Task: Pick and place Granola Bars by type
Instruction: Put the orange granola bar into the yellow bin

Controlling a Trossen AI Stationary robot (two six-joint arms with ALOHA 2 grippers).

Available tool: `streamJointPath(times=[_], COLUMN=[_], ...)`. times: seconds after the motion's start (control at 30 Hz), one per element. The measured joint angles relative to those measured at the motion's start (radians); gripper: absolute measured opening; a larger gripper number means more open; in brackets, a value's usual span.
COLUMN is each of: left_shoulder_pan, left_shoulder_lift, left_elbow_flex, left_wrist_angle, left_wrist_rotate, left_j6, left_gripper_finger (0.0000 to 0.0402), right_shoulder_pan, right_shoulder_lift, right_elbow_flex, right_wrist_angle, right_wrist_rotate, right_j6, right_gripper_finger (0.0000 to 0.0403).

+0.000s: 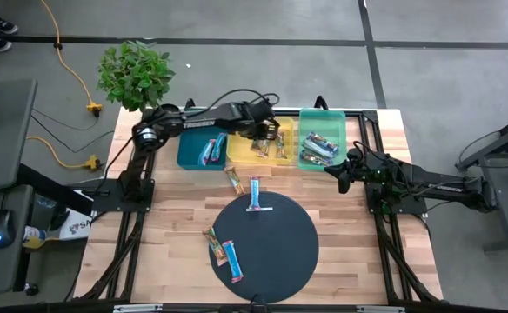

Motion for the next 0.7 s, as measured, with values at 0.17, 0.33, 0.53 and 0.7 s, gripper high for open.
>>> streamJointPath(times=[0.17, 0.33, 0.53, 0.7], left_shoulder_pan=[0.000, 0.004, 0.009, 0.008], left_shoulder_lift=[0.049, 0.076, 0.090, 0.090], left_elbow_flex=[0.000, 0.000, 0.000, 0.000], left_wrist_angle=[-0.023, -0.016, -0.015, 0.000], left_wrist_rotate=[0.000, 0.000, 0.010, 0.033], left_j6=[-0.003, -0.026, -0.026, -0.024], left_gripper_finger=[0.0126, 0.0126, 0.0126, 0.0126], right_shoulder_pan=[0.000, 0.000, 0.000, 0.000], right_shoulder_lift=[0.000, 0.000, 0.000, 0.000], right_elbow_flex=[0.000, 0.000, 0.000, 0.000], right_wrist_angle=[0.000, 0.000, 0.000, 0.000], right_wrist_rotate=[0.000, 0.000, 0.000, 0.000], right_j6=[0.000, 0.000, 0.000, 0.000], right_gripper_finger=[0.0000, 0.0000, 0.0000, 0.0000])
